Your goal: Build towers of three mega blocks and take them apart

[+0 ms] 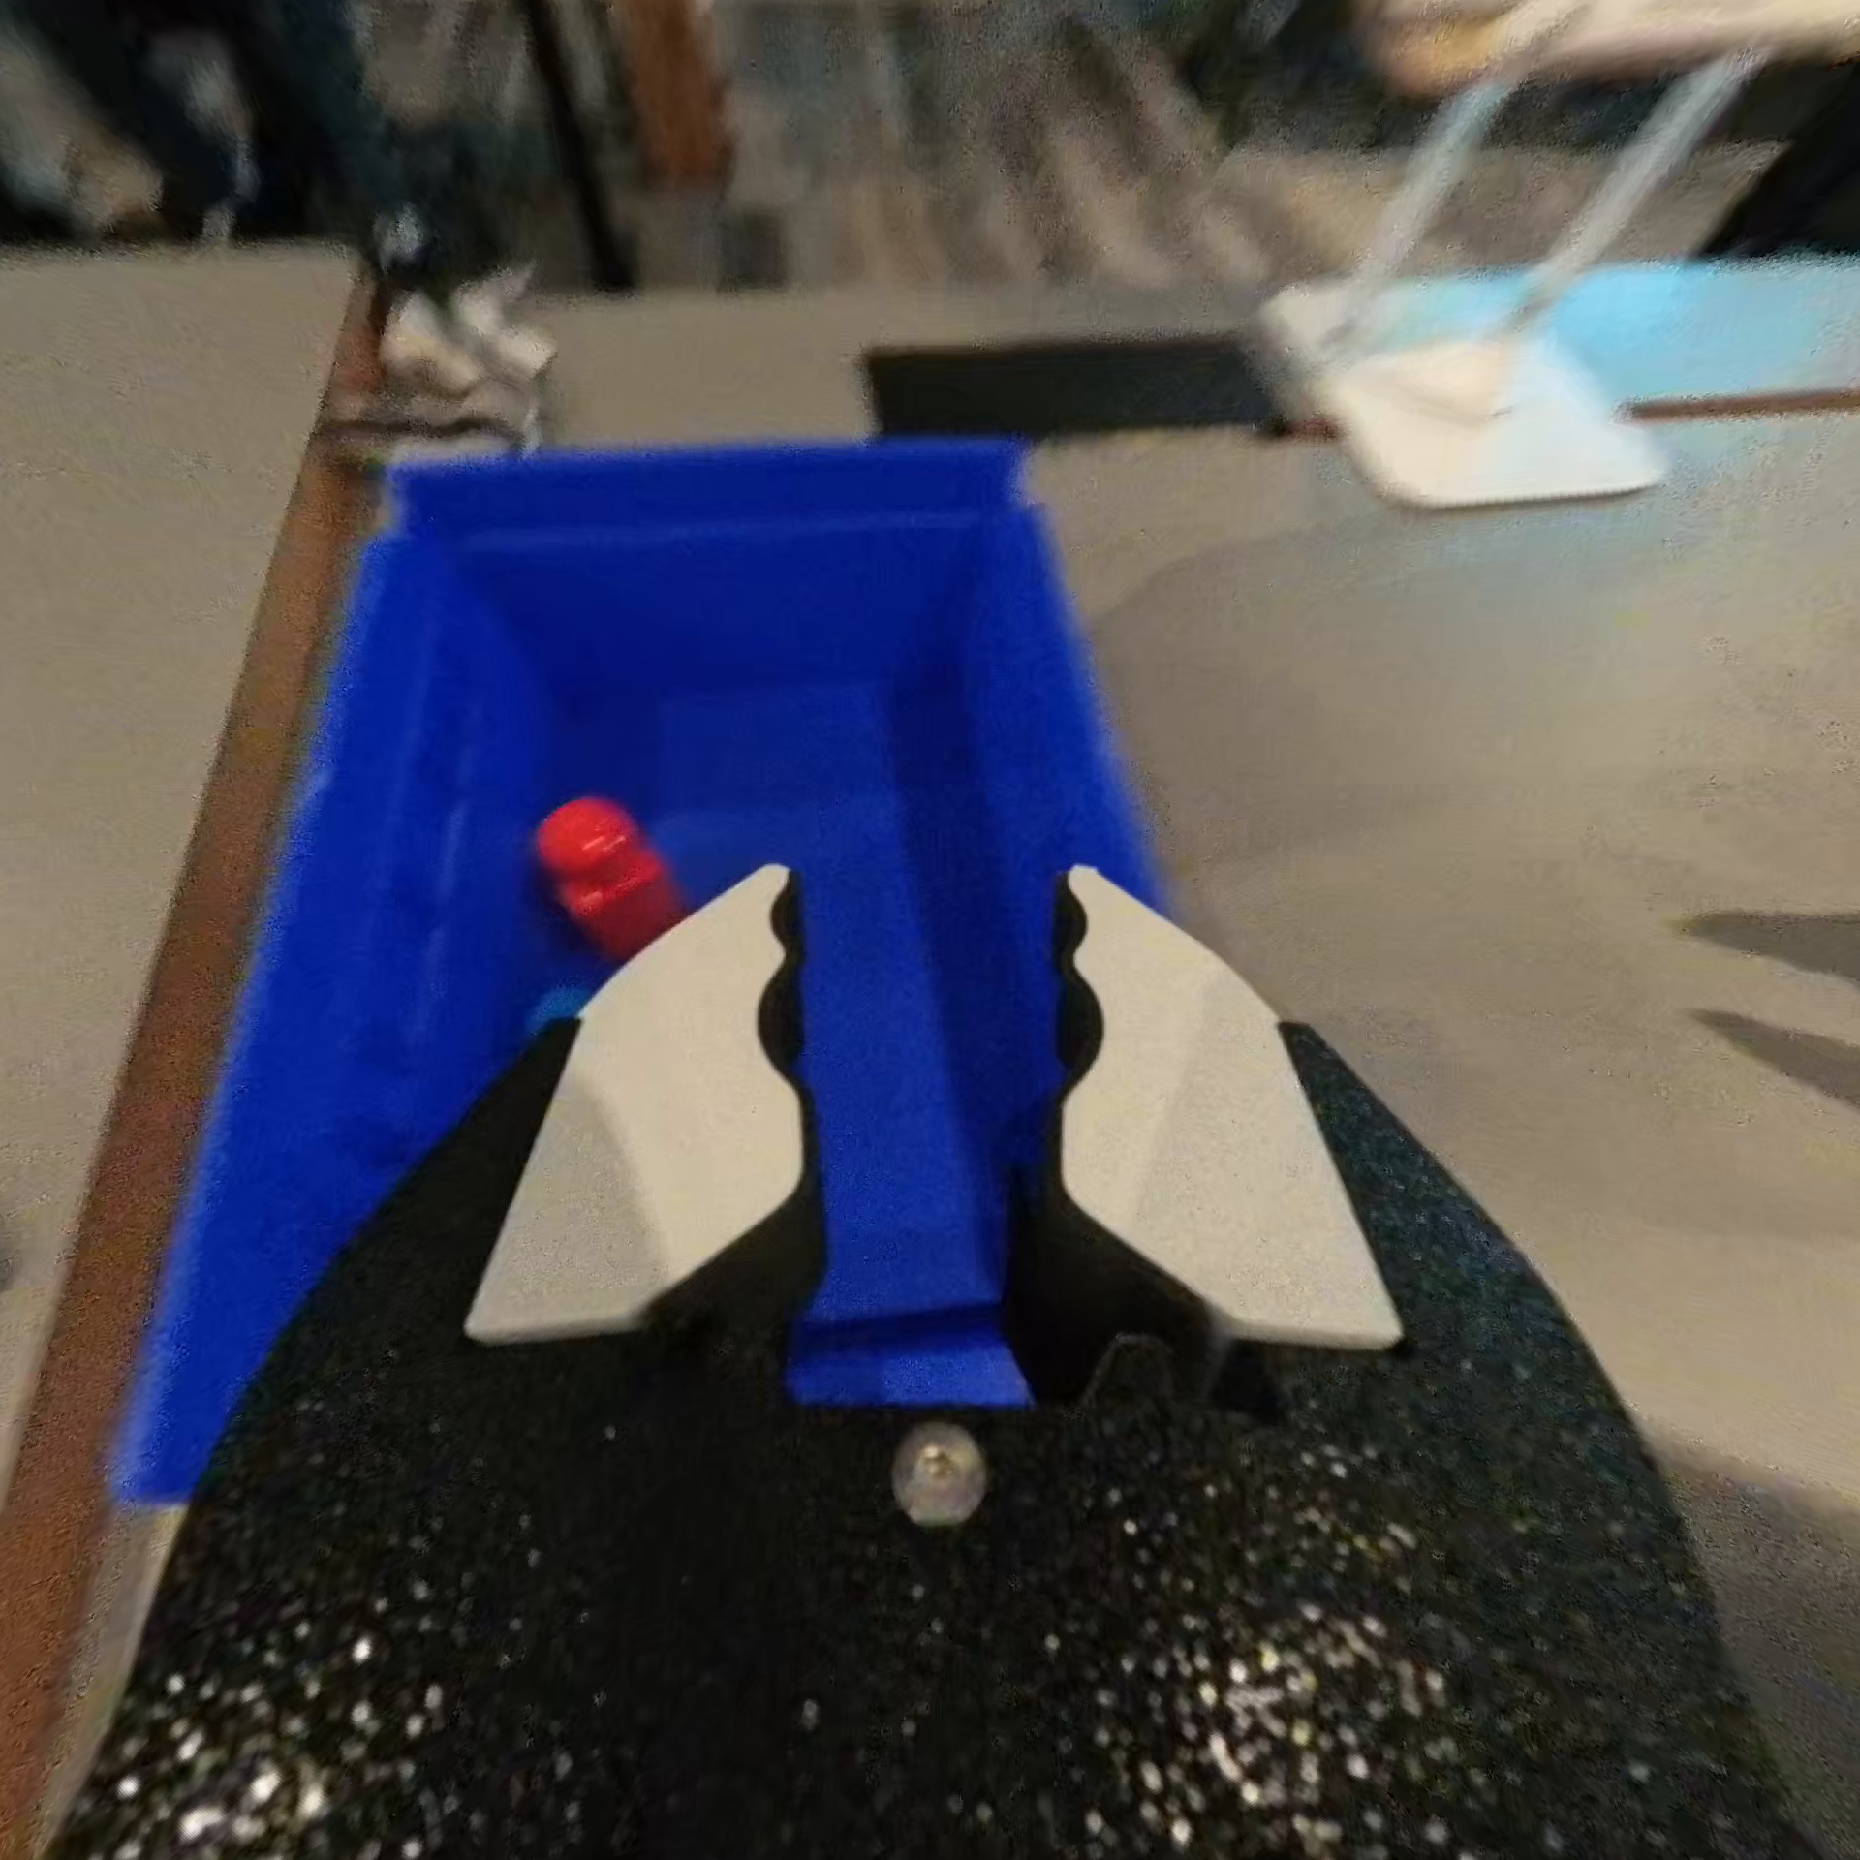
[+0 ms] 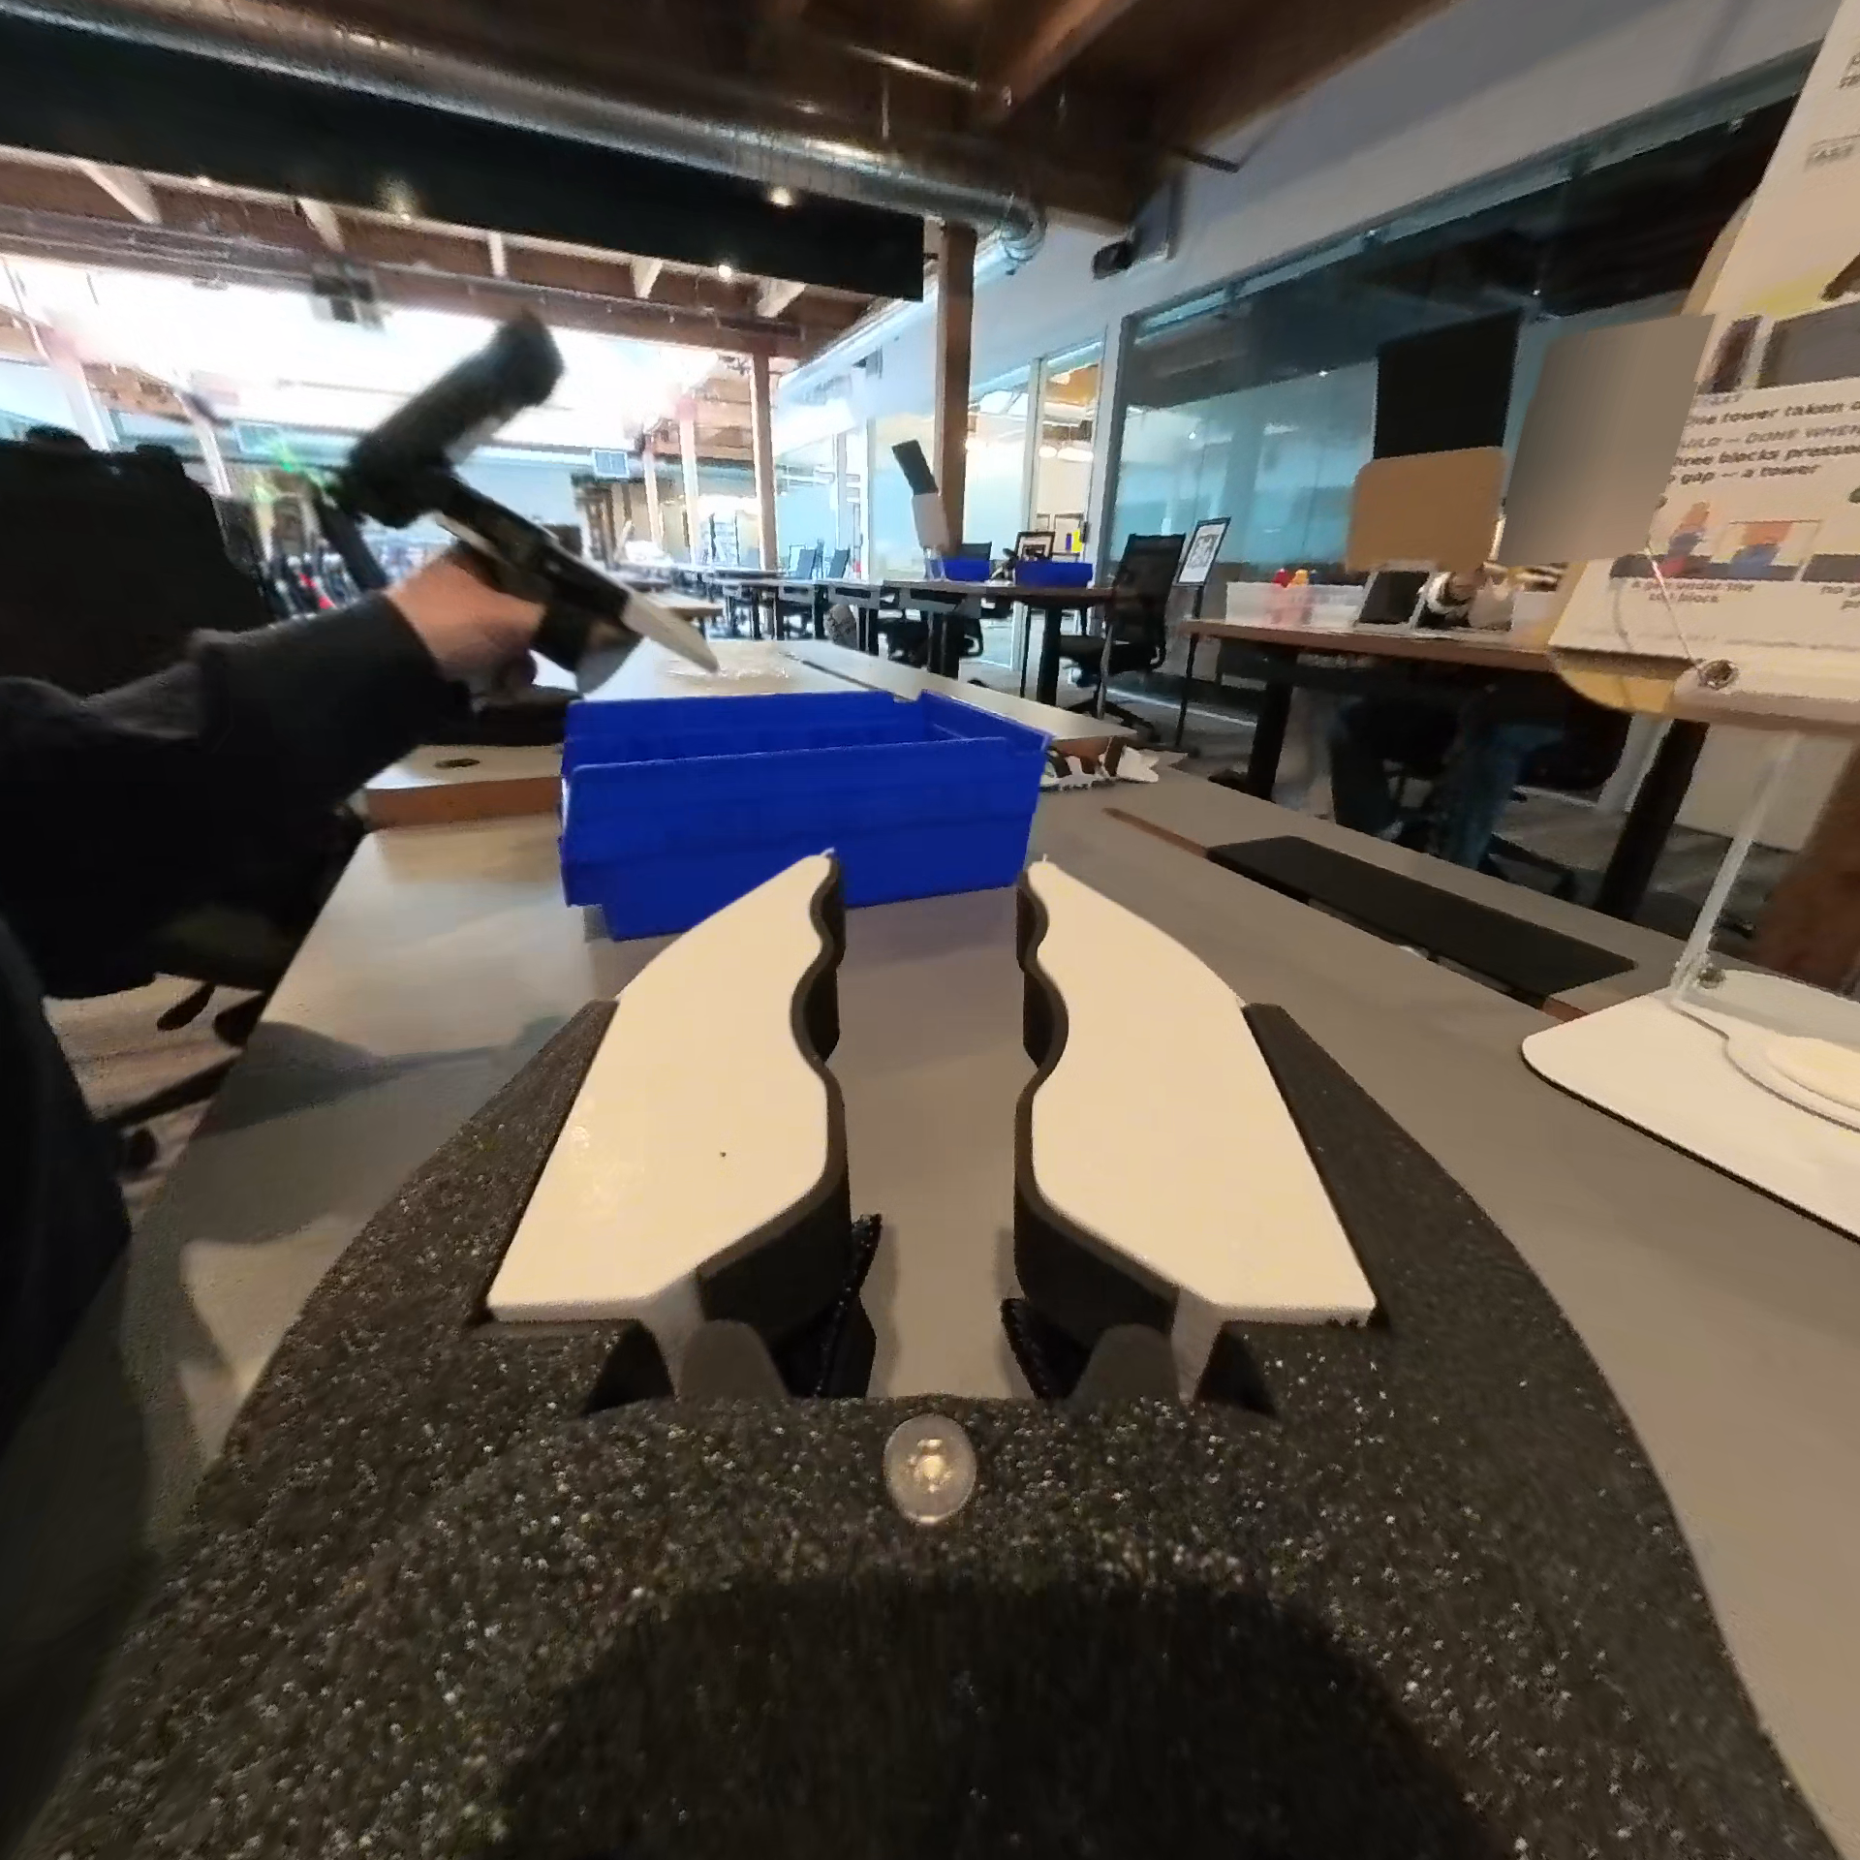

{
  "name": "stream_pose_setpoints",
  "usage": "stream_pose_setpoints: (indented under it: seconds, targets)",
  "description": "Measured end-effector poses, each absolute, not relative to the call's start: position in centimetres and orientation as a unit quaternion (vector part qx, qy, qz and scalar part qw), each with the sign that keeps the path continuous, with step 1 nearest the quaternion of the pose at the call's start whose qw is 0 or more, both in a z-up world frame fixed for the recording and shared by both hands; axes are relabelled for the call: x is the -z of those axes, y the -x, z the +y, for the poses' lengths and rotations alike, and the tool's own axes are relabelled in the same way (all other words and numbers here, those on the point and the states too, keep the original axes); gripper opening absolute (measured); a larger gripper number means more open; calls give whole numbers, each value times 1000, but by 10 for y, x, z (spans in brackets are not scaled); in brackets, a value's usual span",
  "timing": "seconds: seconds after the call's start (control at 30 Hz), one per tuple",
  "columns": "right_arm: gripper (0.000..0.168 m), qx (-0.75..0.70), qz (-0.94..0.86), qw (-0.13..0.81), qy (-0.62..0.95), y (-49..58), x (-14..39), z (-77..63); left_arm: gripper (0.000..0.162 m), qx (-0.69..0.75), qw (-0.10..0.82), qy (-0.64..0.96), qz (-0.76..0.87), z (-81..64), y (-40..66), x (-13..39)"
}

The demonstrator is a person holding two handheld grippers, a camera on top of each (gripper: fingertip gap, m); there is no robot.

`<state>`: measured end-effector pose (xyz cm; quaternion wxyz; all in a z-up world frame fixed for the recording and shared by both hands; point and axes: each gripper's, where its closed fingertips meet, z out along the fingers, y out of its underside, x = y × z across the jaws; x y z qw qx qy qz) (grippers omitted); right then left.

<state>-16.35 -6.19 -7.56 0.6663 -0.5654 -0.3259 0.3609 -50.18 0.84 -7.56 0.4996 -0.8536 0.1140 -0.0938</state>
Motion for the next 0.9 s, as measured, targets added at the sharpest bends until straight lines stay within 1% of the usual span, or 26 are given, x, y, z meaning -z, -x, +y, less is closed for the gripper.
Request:
stream_pose_setpoints:
  seconds: [0.07,0.2,0.27,0.4,0.43,0.47,0.53,0.57,0.7,0.77,0.83,0.9]
  targets:
    - [32,-357,-324,667,569,163,81,-59,48,79,449,886,82,35,536,100]
    - [31,-336,-325,669,578,158,91,-57,61,73,352,932,57,71,565,146]
    - [31,-334,-325,669,579,157,93,-58,63,46,313,947,60,82,573,165]
    - [31,-325,-333,671,577,158,94,-58,54,5,257,964,69,99,580,192]
    - [30,-323,-333,673,576,157,94,-59,42,10,253,965,66,102,580,195]
    - [30,-322,-333,674,575,157,94,-59,38,17,252,965,64,106,579,197]
    - [29,-323,-331,676,574,156,93,-59,37,22,264,962,67,109,578,191]
    - [29,-323,-329,678,572,155,92,-59,37,23,289,954,70,111,575,180]
    - [27,-322,-312,692,565,147,86,-57,37,47,423,896,127,100,524,101]
    - [27,-321,-301,700,562,143,83,-55,37,82,464,863,184,78,474,65]
    - [26,-320,-298,703,561,142,82,-55,37,132,462,839,254,49,416,51]
    - [26,-317,-299,704,561,142,82,-55,37,160,430,827,324,21,363,62]
